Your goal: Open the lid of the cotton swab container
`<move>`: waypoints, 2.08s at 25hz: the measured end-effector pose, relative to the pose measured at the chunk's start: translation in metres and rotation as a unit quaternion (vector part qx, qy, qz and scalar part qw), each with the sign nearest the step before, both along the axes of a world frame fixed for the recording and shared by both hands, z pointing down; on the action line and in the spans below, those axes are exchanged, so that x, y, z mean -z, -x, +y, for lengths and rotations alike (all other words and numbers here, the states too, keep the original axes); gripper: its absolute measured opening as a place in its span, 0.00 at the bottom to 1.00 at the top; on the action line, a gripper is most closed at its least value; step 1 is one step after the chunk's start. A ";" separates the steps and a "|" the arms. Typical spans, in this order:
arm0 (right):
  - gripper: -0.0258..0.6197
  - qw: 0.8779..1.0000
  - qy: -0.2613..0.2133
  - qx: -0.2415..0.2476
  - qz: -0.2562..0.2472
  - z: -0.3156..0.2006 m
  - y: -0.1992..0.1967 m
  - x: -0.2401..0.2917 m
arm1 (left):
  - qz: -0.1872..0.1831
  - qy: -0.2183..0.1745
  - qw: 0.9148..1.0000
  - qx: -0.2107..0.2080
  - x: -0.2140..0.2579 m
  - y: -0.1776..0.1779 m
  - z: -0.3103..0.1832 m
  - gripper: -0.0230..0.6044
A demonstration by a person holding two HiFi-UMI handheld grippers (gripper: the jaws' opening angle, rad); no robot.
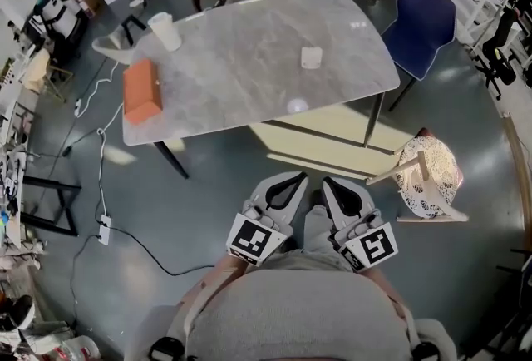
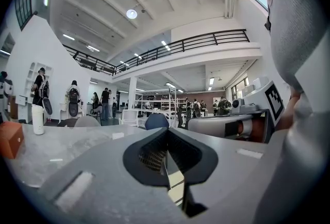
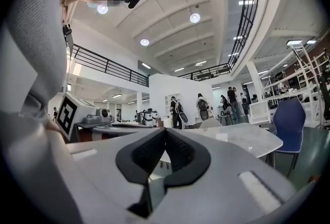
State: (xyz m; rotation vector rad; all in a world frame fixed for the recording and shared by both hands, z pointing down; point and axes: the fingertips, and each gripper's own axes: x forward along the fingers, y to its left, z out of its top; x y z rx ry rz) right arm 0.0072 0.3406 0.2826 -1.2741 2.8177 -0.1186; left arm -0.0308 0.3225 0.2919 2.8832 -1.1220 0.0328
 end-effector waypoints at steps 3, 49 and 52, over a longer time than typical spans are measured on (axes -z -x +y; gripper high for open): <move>0.04 1.000 0.001 0.002 -0.001 -0.019 -0.003 0.001 | -0.002 -0.001 1.000 0.004 0.001 -0.002 -0.018 0.03; 0.04 0.998 0.003 0.064 -0.002 -0.234 -0.094 0.008 | -0.004 0.002 0.998 0.069 0.011 -0.089 -0.230 0.03; 0.04 0.998 0.003 0.064 -0.004 -0.237 -0.096 0.008 | -0.001 0.003 0.997 0.071 0.013 -0.090 -0.233 0.03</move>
